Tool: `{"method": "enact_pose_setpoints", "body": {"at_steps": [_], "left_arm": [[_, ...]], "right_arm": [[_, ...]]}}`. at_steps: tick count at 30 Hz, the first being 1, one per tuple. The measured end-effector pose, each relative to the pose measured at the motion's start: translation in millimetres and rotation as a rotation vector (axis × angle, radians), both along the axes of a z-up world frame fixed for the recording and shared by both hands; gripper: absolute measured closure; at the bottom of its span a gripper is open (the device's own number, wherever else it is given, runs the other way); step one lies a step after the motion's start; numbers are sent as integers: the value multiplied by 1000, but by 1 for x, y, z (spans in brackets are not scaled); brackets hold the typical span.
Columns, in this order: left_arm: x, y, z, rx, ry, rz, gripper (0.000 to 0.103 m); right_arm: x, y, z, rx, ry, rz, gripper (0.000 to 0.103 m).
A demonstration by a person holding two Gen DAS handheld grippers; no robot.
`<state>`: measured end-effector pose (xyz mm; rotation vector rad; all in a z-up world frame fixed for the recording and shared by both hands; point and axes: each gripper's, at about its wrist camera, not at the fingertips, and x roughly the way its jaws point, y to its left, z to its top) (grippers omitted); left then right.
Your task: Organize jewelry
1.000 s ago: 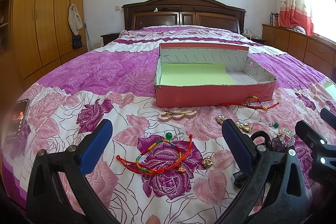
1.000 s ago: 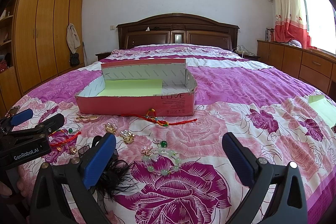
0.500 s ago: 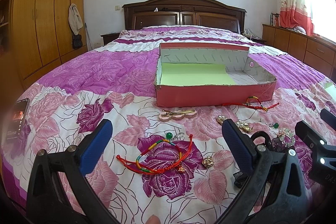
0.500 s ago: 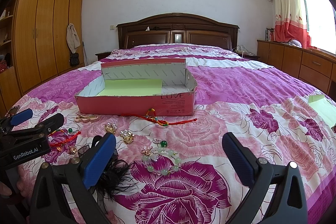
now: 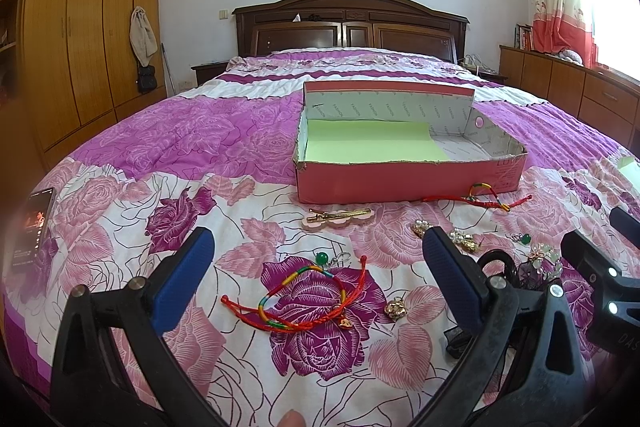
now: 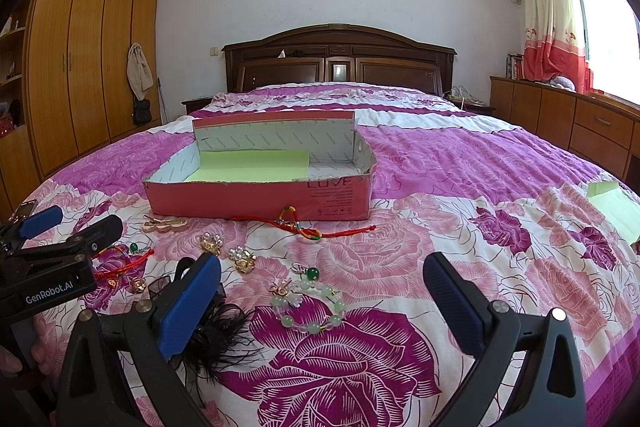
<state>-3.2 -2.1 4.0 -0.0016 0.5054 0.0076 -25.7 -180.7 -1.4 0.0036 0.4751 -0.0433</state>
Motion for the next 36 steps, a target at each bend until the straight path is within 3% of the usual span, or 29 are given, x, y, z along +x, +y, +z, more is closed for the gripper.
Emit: {"method": "enact_pose_setpoints", "body": {"at_steps": [14,31,36], "left_arm": [[5,-1,-4,-2,21,-3,6],[40,3,3,-30,168,-49,6],[63,4,2,-72,231,-48,6]], "right_arm": [[1,0,-1,1,12,3,0],[19,-13,9,60,71,-7,0],[26,-19,8,77,94,-16,0]]}}
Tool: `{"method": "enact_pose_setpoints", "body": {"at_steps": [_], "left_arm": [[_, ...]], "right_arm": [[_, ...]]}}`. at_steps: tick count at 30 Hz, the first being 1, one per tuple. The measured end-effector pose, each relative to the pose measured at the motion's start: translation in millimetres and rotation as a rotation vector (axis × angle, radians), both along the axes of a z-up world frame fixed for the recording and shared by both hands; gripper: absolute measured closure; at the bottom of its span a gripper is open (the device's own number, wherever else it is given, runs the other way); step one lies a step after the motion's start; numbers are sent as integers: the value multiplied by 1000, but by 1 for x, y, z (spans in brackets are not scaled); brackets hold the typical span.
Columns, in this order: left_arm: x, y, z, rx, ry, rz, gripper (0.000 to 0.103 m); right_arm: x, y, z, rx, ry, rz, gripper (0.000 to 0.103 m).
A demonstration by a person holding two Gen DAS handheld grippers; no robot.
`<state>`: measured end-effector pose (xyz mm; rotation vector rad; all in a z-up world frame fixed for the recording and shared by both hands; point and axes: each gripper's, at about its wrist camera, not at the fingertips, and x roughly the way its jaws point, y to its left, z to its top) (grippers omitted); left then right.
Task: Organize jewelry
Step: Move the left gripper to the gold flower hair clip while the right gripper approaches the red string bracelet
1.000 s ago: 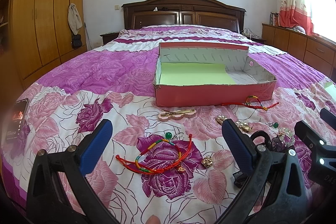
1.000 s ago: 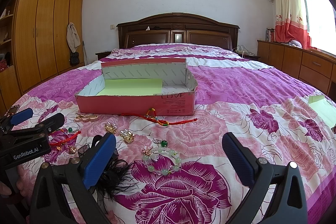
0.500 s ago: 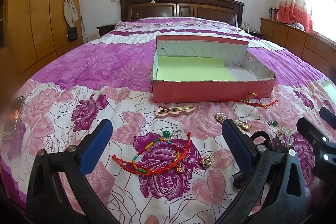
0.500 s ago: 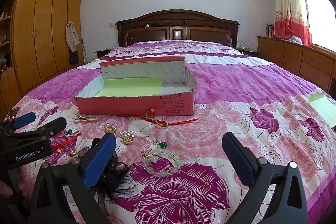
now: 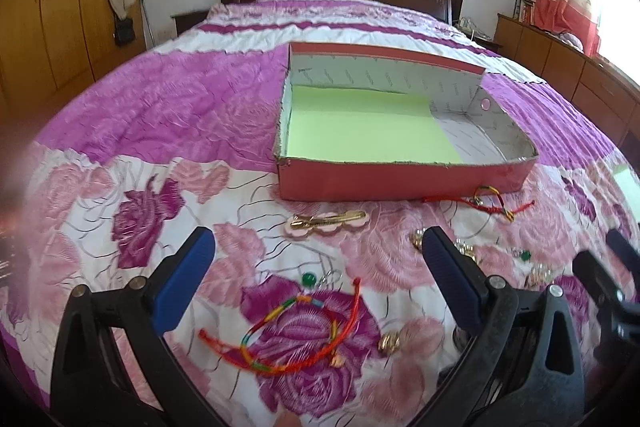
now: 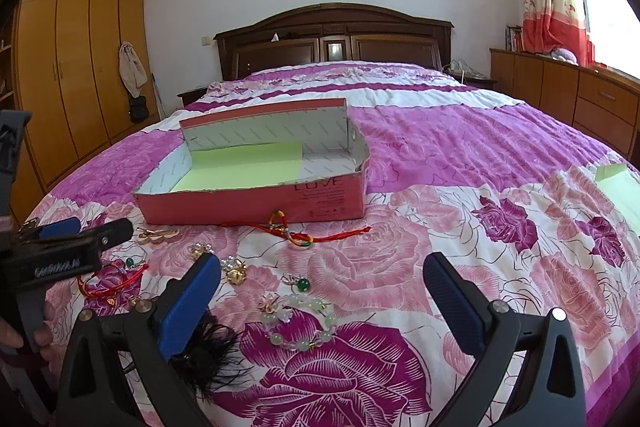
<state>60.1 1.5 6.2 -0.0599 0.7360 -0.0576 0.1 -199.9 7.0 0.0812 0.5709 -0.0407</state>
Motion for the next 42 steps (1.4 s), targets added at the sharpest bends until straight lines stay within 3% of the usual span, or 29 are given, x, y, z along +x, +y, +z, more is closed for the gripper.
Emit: {"method": "enact_pose_setpoints", "body": {"at_steps": [7,17,25,29,37,42], "left_arm": [[34,-8,-11,-10,92,2,8],[58,-11,-41,2,242,34,21],[61,-3,-46,-34,258,66,28],[62,-3,-45,-38,245,64,41],[53,-5,-38,-15,206,38,42],[41,-3,-28,-12,171,33,42]], "right_arm": [[7,-11,1,22,18,-23,0],[13,-26,-6,74,48,-47,0],[14,-27,-7,84,57,-42,0],[15,-26,-8,82,62,-41,0],[18,-19,-4,45,85,-15,0],[28,-13,-1,39,116,35,8]]}}
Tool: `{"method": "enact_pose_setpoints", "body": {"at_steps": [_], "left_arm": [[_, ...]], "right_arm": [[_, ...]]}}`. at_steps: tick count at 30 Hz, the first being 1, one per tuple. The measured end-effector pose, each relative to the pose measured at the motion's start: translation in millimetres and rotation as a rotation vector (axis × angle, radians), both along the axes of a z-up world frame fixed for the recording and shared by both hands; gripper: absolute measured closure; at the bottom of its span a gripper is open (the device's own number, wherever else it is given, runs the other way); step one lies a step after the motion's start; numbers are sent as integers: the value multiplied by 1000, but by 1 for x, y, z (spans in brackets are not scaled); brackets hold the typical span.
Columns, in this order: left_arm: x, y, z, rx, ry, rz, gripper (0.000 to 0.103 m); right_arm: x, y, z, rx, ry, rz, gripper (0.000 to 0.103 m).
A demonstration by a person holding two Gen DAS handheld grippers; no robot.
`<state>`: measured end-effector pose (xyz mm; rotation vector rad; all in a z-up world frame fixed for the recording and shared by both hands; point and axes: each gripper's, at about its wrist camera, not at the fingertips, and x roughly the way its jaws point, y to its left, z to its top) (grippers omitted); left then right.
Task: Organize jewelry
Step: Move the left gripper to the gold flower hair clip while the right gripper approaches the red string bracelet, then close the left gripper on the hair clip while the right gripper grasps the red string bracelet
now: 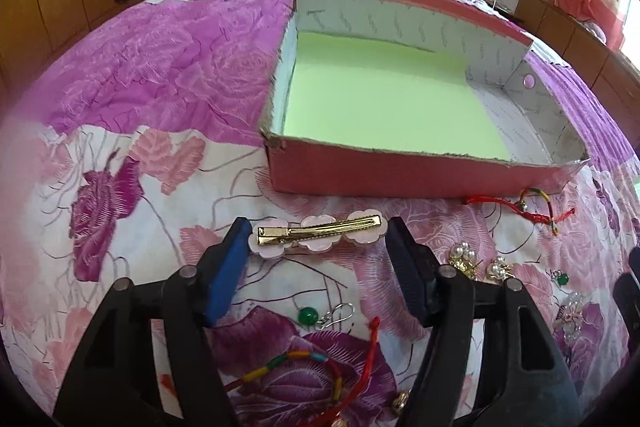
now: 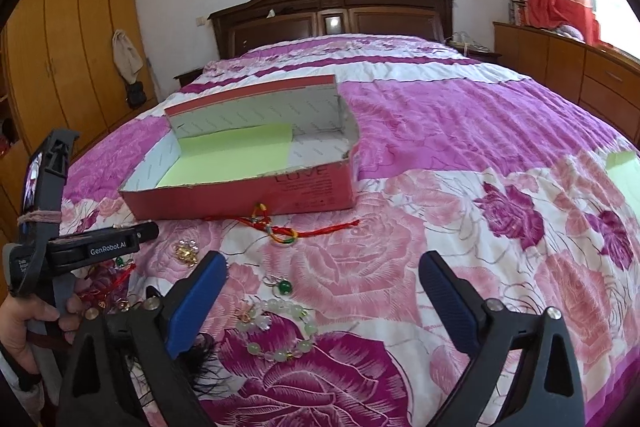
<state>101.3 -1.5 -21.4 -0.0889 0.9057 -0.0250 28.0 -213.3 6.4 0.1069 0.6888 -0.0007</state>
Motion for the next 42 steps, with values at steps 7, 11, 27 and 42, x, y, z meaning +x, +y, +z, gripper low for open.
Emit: {"method": "enact_pose_setpoints", "body": {"at_steps": [7,11,27,42], "left_arm": [[-12,8,10,1,-28,-6,42],[-11,13,9,-9,-31,-7,42],[-17,8,13,-7,-39,-41,41],[-27,3,27,-4,-73,-58,42]], "right_arm": [[26,9,4,17,50,91,22],[46,17,0,-10,103,145,36],[85,30,-33,-57,263,237,93],[57,27,-5,-26,182,272,98]]}}
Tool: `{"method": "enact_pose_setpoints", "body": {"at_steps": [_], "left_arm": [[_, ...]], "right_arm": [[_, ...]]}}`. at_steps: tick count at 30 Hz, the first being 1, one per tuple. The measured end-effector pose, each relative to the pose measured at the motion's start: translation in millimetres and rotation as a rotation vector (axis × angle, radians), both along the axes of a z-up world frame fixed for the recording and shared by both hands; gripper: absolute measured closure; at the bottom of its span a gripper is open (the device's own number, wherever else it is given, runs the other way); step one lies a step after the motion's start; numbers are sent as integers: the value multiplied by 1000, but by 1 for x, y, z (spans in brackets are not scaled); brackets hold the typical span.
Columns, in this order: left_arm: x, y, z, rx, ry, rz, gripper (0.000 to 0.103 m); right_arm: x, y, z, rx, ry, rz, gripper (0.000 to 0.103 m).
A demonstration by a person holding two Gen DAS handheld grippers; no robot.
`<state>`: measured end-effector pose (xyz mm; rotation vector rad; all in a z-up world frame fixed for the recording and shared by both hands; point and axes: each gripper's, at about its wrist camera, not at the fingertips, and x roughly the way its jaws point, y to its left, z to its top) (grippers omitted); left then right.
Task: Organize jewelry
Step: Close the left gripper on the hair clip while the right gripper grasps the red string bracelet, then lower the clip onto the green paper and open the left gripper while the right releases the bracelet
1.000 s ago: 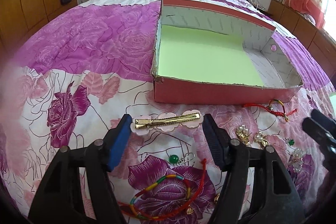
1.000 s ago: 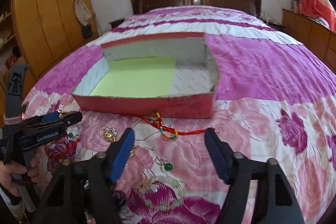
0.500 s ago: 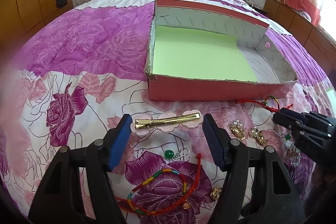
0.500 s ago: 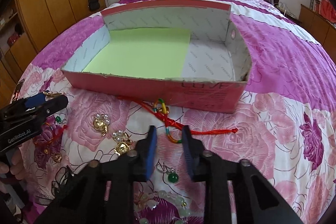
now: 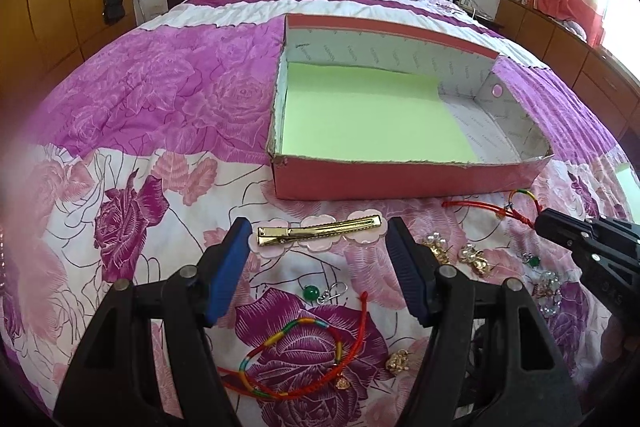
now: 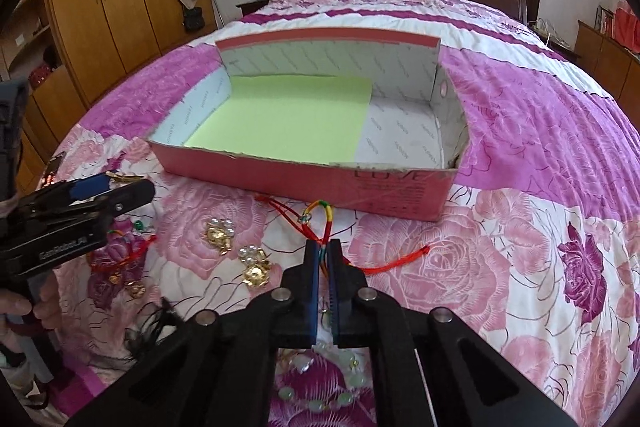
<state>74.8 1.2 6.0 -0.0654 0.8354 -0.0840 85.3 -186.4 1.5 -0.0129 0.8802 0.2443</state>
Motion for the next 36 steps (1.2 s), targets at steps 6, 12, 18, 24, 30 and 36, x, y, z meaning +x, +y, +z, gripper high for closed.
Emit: {"method": "enact_pose_setpoints", "body": {"at_steps": [6,12,18,24,30,36], "left_arm": [[-4,-2,13,-1,-32,-14,42],[-4,-5,30,4,-76,-24,41],[2,-4,44,0,-114,-29,41],[17,-6,59,8,-156,-35,41],[42,-9,68,7,-181,-41,41],[69,-17,69,7,-176,-55,41]], "right_arm": [[-12,-2,19,26,-46,2,98],[-19,-5,44,53,-111,-1,98],[-18,-7,63,66,-176,-15,98],[-5,-7,75,69,-221,-31,98],[24,-10,82,71,-239,-54,98],[59,-15,78,83,-207,-79,98]]}}
